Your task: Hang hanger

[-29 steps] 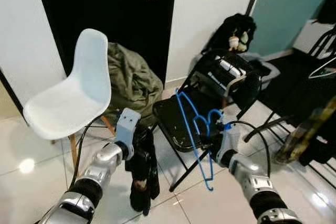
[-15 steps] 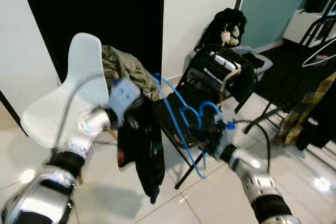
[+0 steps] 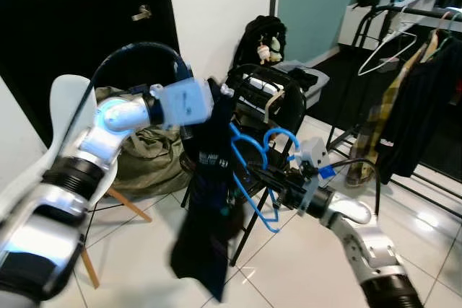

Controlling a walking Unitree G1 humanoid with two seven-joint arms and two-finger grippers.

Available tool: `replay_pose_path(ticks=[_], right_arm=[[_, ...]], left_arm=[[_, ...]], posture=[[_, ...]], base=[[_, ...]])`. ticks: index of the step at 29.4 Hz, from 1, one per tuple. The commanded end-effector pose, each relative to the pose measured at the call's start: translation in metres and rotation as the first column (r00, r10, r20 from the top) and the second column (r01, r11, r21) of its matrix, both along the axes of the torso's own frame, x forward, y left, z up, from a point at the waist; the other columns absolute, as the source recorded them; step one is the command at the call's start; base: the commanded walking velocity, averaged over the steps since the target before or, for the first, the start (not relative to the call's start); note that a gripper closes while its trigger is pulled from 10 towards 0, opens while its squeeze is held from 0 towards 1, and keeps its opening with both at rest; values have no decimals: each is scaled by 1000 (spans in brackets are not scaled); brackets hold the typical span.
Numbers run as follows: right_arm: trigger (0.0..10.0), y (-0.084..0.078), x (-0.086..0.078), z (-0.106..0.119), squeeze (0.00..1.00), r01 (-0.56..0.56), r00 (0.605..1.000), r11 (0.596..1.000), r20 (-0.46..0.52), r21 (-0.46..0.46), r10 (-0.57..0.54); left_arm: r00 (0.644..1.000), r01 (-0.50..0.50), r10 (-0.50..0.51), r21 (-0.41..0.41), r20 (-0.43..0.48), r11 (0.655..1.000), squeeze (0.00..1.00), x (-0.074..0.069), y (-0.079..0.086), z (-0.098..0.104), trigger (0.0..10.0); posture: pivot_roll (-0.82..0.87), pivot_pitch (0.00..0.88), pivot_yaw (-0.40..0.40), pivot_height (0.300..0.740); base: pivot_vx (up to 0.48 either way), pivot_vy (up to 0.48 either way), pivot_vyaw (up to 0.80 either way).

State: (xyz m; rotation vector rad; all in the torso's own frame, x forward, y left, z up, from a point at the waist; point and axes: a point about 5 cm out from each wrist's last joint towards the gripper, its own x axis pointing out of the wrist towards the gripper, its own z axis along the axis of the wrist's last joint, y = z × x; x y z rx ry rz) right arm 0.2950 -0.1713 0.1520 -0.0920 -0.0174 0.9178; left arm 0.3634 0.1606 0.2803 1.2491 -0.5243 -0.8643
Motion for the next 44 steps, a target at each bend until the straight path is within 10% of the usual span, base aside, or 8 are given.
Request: replay_pose_path(ticks=[1,8,15,21,30,44], right_arm=[[10000,0,-1,8,0,-24,999,1000,28,11,24],[10000,-29,-4,8,0,85,996,996,9,-38,-84],[10000,-28,-19,1,0,15,998,997,-52,-74,-19],[10000,-35,-22,1,0,-3,997,996,-71,-91,-4],[10000,-33,-28,3,0,-124,987,983,-115,-133,109],[10000,-38,-44,-10,0,-200,963,953,-223,-227,149]], left_arm=[[999,-41,40,61,14,997,0,2,11,2,10000],[975,-213,211,29,70,977,0,11,37,16,10000],[964,-225,198,-146,-180,963,0,7,38,-53,10000],[947,-219,168,-164,-275,962,0,2,40,-69,10000],[928,-80,55,-52,-369,995,0,-11,42,-80,10000],[964,19,5,90,-264,996,0,-19,48,-60,10000]], posture=[[-42,0,84,740],[-40,0,101,740],[-55,0,83,740],[-50,0,70,740],[-51,0,61,740],[-78,0,35,740]], base=[[0,0,0],[0,0,0],[0,0,-788],[0,0,-784],[0,0,-788],[0,0,0]])
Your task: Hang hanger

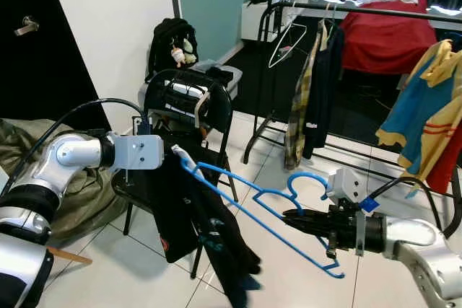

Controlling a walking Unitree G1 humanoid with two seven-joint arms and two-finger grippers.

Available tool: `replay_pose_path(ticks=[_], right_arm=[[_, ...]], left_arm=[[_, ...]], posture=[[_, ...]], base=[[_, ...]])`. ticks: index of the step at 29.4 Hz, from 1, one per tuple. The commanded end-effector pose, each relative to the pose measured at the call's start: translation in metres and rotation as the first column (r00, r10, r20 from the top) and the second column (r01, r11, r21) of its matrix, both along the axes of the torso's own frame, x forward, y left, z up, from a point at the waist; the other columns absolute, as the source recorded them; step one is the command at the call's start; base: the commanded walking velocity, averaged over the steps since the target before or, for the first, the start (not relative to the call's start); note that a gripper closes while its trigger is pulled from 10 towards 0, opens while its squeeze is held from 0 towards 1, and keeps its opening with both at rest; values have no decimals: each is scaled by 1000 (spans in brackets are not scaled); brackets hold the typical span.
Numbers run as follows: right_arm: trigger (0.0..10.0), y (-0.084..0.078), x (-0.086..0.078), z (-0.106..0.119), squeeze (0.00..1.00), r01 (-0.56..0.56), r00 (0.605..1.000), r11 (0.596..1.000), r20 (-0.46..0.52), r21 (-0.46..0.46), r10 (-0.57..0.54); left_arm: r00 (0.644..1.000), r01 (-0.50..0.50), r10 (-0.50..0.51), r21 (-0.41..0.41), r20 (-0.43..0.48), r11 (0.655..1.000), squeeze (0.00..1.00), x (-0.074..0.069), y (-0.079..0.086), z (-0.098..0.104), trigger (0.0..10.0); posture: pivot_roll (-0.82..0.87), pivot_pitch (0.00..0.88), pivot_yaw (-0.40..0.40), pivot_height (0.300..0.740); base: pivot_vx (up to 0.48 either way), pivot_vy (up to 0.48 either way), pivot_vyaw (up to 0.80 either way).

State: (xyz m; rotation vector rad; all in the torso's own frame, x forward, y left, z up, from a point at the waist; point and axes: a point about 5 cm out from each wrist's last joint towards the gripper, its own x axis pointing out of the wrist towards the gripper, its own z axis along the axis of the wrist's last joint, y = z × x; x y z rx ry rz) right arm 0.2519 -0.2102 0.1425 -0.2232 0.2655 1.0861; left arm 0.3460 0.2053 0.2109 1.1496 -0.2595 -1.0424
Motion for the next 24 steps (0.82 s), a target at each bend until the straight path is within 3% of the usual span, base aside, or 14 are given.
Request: replay_pose_path(ticks=[1,5,6,9,17,24], right_arm=[[10000,1,-1,-1,0,-16,1000,1000,-14,-15,15],[10000,-7,-1,1,0,-17,1000,999,-20,-50,16],[10000,-7,-1,1,0,-17,1000,999,-20,-50,16],[10000,-11,0,4,0,-17,1000,999,-21,-45,16],[10000,-10,1,0,0,-46,998,997,-46,-56,43],[10000,-2,-2,1,0,-127,990,990,-73,-61,122]], left_arm=[[999,20,-21,31,27,999,0,-1,3,9,10000],[993,100,-108,156,45,983,0,-8,6,26,10000],[993,100,-108,156,45,983,0,-8,6,26,10000],[979,201,-201,293,-29,935,0,-18,5,20,10000],[958,275,-285,399,-34,875,0,-23,-2,11,10000],[938,324,-347,410,-18,853,0,-22,-17,15,10000]], posture=[[-78,0,35,740],[-77,0,29,740],[-77,0,29,740],[-76,0,29,740],[-74,0,25,740],[-71,0,18,740]], base=[[0,0,0],[0,0,0],[0,0,0],[0,0,0],[0,0,0],[0,0,0]])
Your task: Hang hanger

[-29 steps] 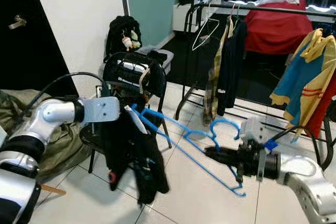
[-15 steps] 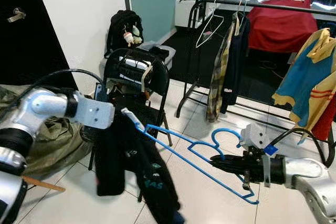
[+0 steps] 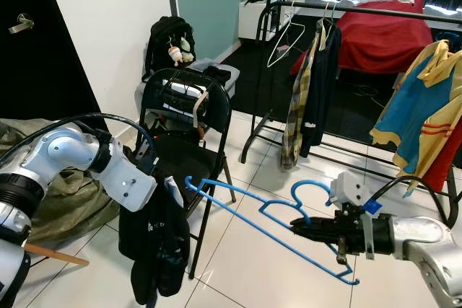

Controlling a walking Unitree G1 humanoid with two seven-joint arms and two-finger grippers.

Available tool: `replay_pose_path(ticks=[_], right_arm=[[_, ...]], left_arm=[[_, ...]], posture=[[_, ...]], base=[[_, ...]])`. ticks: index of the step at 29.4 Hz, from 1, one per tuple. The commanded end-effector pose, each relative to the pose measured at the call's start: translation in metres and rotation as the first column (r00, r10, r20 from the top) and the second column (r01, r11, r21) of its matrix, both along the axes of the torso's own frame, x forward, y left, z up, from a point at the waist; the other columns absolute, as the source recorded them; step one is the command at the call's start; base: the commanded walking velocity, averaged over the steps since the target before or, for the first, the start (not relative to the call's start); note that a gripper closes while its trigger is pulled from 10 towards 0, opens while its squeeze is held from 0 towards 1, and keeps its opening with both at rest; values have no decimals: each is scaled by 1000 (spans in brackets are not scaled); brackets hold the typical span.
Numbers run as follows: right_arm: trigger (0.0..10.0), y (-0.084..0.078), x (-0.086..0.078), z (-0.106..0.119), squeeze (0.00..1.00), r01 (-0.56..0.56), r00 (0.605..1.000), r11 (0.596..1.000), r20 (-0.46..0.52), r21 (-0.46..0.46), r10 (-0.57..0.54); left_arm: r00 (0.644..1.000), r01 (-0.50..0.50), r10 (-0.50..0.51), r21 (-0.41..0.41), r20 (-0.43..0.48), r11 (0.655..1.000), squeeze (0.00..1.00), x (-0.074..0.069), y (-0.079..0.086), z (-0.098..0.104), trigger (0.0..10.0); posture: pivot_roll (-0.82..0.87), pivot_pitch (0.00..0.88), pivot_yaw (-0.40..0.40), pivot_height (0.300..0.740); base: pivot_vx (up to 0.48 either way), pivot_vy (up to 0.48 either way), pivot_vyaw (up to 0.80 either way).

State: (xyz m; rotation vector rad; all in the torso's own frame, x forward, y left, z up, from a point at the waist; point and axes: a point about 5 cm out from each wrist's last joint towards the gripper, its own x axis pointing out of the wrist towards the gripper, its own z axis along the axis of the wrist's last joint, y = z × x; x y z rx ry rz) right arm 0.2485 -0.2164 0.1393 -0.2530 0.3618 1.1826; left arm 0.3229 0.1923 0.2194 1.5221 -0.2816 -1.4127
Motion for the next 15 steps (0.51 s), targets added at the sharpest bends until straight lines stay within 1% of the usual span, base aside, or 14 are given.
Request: replay_pose_path(ticks=[1,2,4,5,9,12,15], right_arm=[[10000,9,-2,8,0,-84,996,996,-2,16,84],[10000,9,-2,8,0,-84,996,996,-2,16,84],[10000,12,-6,17,0,-162,987,987,-4,23,162],[10000,11,-6,20,0,-179,984,984,-3,18,179],[10000,5,-3,25,0,-184,983,982,12,-34,185],[10000,3,-1,26,0,-175,984,983,20,-46,176],[10000,2,3,29,0,-168,985,985,32,-47,170]], left_arm=[[999,42,-43,18,34,999,0,2,-8,7,10000],[999,42,-43,18,34,999,0,2,-8,7,10000],[997,61,-62,31,46,998,0,3,-14,10,10000],[997,64,-65,34,49,997,0,4,-14,11,10000],[994,82,-85,49,66,995,0,5,-16,17,10000],[993,93,-96,55,74,994,0,5,-17,18,10000],[988,124,-129,69,80,990,0,2,-20,20,10000]], posture=[[-74,0,21,740],[-74,0,21,740],[-77,0,22,740],[-77,0,22,740],[-77,0,21,740],[-75,0,23,740],[-69,0,28,740]], base=[[0,0,0],[0,0,0],[0,0,0],[0,0,0],[0,0,0],[0,0,0],[0,0,0]])
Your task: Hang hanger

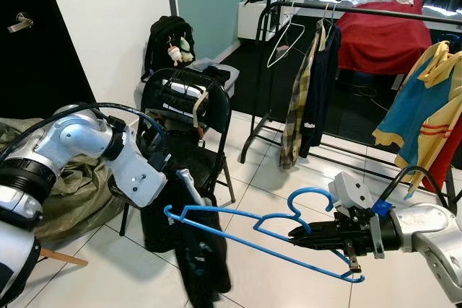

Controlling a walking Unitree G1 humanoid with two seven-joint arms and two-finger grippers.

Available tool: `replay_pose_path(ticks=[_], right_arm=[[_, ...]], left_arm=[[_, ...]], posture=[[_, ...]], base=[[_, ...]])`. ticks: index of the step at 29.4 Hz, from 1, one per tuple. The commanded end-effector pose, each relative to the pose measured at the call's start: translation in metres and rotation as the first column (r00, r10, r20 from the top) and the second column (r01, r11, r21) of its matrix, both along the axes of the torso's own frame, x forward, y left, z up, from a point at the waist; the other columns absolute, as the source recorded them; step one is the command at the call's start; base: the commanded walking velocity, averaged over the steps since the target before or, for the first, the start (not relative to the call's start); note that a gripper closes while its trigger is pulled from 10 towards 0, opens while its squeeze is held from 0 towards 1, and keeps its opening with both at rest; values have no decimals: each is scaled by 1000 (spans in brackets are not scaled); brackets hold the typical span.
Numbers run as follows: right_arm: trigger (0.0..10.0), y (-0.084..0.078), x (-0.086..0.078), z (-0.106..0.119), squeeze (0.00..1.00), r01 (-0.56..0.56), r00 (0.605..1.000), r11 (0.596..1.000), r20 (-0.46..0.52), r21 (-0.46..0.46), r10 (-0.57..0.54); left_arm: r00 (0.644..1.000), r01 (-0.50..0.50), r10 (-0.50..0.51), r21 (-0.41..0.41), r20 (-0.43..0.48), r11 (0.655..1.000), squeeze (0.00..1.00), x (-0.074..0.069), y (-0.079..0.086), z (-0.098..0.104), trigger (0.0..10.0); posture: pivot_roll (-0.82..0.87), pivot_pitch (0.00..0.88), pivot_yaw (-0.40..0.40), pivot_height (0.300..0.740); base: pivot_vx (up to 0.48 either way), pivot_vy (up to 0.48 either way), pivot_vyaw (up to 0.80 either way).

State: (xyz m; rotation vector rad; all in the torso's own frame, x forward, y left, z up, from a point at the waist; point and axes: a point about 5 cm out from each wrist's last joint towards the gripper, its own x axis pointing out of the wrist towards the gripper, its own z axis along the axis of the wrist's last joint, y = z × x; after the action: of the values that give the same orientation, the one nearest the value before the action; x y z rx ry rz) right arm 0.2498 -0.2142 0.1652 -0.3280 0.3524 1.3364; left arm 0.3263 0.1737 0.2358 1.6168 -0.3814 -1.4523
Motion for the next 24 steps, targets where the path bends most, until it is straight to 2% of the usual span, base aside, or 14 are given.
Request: replay_pose_path(ticks=[1,4,7,9,12,18,24], right_arm=[[10000,-1,1,5,0,-6,1000,1000,20,-8,6],[10000,-5,2,8,0,4,1000,1000,28,-16,-4],[10000,-30,7,22,0,81,995,995,69,-55,-78],[10000,-30,7,22,0,81,995,995,69,-55,-78],[10000,-49,1,35,0,85,995,992,60,-90,-79],[10000,-56,-1,39,0,82,996,991,56,-109,-76],[10000,-50,4,38,0,86,993,992,84,-95,-78]], left_arm=[[999,29,-29,27,13,999,0,-2,-1,4,10000],[999,33,-33,35,16,999,0,-2,-1,5,10000],[999,32,-33,52,20,998,0,-2,2,5,10000],[999,32,-33,52,20,998,0,-2,2,5,10000],[999,36,-38,65,27,997,0,-3,4,6,10000],[998,53,-56,64,36,997,0,-3,1,9,10000],[996,70,-72,59,43,996,0,-3,-2,13,10000]], posture=[[-69,0,28,740],[-69,0,29,740],[-65,0,35,740],[-65,0,35,740],[-70,0,35,740],[-71,0,36,740],[-69,0,39,740]], base=[[0,0,0],[0,0,0],[0,0,0],[0,0,0],[0,0,0],[0,0,0],[0,0,0]])
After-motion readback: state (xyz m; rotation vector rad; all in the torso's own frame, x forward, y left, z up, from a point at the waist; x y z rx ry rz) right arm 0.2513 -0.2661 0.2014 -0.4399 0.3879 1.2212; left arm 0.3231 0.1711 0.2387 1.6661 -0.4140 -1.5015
